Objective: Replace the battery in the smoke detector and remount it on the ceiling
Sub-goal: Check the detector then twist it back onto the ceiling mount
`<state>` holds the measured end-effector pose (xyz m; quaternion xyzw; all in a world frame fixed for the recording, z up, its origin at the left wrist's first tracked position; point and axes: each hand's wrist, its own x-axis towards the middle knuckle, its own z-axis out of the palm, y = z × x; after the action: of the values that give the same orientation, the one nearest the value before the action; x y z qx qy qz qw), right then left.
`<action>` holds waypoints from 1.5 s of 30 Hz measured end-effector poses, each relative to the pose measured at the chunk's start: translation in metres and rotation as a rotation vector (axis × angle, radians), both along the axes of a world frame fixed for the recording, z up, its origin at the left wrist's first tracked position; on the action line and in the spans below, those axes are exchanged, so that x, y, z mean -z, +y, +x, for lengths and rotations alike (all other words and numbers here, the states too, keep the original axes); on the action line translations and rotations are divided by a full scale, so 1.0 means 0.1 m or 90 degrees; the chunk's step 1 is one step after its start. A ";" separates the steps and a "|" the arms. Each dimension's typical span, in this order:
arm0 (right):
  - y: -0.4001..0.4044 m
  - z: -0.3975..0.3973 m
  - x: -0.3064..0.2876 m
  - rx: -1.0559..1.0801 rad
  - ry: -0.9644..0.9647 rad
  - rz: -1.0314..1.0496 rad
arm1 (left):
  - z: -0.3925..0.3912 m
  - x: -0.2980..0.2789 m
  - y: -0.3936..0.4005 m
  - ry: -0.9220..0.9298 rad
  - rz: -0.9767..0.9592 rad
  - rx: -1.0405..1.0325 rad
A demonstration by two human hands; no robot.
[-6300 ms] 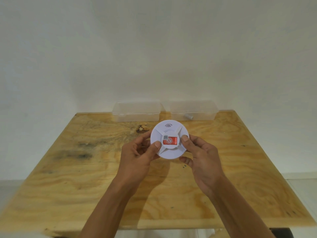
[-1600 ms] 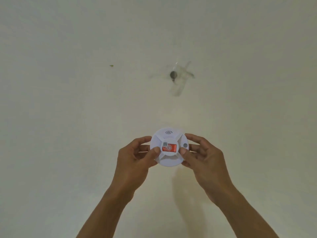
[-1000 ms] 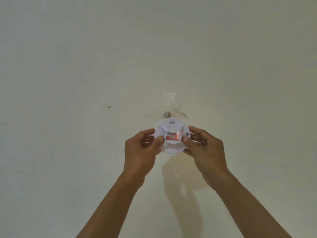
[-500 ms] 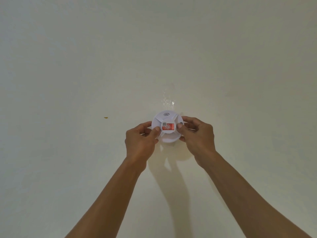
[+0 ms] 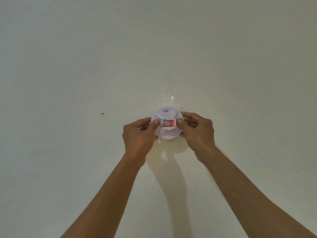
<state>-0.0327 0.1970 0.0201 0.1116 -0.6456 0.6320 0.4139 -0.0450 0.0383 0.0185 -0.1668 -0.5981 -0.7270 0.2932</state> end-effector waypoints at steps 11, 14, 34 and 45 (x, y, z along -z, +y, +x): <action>-0.03 -0.02 0.05 0.026 0.010 0.033 | -0.06 0.05 0.01 0.002 -0.003 -0.024; -0.02 -0.01 0.05 0.027 0.013 0.038 | -0.06 0.06 0.00 0.004 -0.014 -0.028; 0.00 -0.01 0.15 0.009 0.008 0.042 | -0.07 0.15 0.02 0.013 -0.012 -0.043; 0.03 -0.05 0.16 0.010 0.008 0.046 | -0.07 0.14 0.03 -0.006 -0.013 -0.047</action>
<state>-0.0379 0.2005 0.0040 0.1256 -0.6664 0.6039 0.4189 -0.0524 0.0415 0.0045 -0.1444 -0.6128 -0.7100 0.3154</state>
